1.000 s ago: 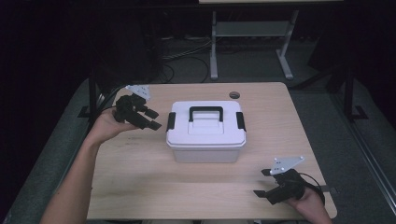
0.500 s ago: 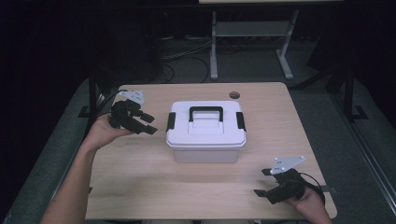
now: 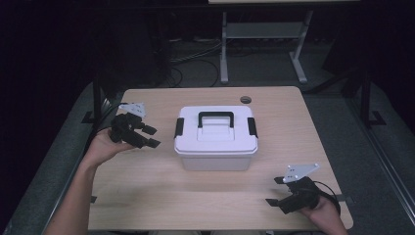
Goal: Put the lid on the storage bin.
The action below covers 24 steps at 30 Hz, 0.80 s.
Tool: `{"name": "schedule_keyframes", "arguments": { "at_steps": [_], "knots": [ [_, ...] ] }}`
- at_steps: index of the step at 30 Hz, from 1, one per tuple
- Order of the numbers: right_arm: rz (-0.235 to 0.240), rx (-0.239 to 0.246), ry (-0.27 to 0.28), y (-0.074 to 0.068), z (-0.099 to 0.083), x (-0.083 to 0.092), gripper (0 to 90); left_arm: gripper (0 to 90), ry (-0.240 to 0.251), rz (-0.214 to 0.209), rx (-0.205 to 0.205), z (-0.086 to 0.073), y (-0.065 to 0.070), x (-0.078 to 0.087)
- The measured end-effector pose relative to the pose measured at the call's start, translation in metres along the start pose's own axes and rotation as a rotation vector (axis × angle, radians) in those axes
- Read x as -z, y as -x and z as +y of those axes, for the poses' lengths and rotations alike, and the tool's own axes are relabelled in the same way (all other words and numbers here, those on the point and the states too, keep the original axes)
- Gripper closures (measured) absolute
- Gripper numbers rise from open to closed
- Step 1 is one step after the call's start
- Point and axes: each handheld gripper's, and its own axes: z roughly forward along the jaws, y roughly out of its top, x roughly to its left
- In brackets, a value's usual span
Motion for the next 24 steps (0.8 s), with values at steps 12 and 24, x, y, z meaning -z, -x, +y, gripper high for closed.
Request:
{"name": "schedule_keyframes", "arguments": {
  "at_steps": [12, 24],
  "knots": [
    [-0.003, -0.012, 0.000, 0.003, -0.003, 0.002, 19.5, 39.0, 0.013, 0.004, 0.012, -0.022, 0.006, -0.004],
    [0.001, -0.014, -0.009, 0.002, -0.003, -0.001, 19.6, 37.7, 0.013, 0.015, 0.027, -0.042, 0.013, -0.005]
  ]
}}
